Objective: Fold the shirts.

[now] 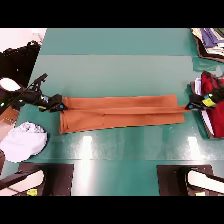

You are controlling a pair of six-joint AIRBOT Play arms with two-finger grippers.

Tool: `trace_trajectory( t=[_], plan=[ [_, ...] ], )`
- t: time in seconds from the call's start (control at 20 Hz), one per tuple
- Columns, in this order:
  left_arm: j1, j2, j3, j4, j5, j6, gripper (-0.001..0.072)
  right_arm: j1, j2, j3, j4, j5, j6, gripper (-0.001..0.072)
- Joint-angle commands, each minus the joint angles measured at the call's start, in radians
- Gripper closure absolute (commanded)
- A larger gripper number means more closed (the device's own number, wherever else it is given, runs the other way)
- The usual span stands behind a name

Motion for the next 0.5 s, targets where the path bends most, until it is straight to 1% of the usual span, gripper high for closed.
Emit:
trace_trajectory(
  t=[0.0, 0.05, 0.15, 0.2, 0.25, 0.3, 0.35, 0.45],
  plan=[
    [0.001, -0.12, 0.071, -0.03, 0.129, 0.042, 0.0675, 0.053, -0.167, 0.127, 0.012, -0.026, 0.019, 0.0696],
    [0.001, -0.125, 0.074, -0.03, 0.167, 0.06, 0.0675, 0.054, -0.2, 0.157, 0.019, -0.025, 0.026, 0.0695],
    [0.001, -0.128, 0.085, -0.029, 0.195, 0.067, 0.0673, 0.05, -0.251, 0.209, 0.09, -0.012, 0.025, 0.0693],
    [0.001, -0.128, 0.089, -0.031, 0.194, 0.066, 0.067, 0.045, -0.269, 0.229, 0.139, -0.011, 0.024, 0.0668],
    [0.001, -0.128, 0.092, -0.037, 0.193, 0.063, 0.0496, 0.041, -0.283, 0.244, 0.172, -0.016, 0.017, 0.0481],
    [0.001, -0.128, 0.097, -0.037, 0.189, 0.063, 0.0265, 0.034, -0.293, 0.257, 0.185, -0.017, 0.017, 0.0284],
    [0.001, -0.128, 0.108, -0.037, 0.177, 0.064, 0.0207, 0.031, -0.296, 0.264, 0.187, -0.018, 0.016, 0.0252],
    [0.002, -0.127, 0.153, -0.036, 0.14, 0.064, 0.021, 0.004, -0.296, 0.263, 0.193, 0.009, -0.016, 0.0252]
  ],
)
